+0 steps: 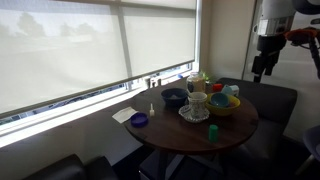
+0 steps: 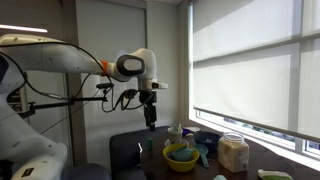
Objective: Pick up the stacked paper cups and put them on the table
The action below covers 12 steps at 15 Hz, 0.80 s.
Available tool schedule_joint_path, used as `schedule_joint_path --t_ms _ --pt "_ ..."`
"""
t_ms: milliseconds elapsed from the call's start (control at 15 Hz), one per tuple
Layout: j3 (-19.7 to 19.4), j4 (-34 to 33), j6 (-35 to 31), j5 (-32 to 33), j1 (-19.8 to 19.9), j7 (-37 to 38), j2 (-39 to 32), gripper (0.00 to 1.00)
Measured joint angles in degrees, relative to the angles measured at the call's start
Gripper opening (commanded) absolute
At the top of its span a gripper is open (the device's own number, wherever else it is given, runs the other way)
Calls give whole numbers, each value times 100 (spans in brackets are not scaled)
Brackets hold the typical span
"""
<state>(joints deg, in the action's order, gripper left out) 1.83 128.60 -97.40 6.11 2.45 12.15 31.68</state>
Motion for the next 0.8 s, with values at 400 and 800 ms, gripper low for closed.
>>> schedule_joint_path --t_ms 400,800 --pt "106 -627 -1342 -583 41 1585 -1123 100" --pt "445 -983 -2468 -677 -52 3246 -2168 100"
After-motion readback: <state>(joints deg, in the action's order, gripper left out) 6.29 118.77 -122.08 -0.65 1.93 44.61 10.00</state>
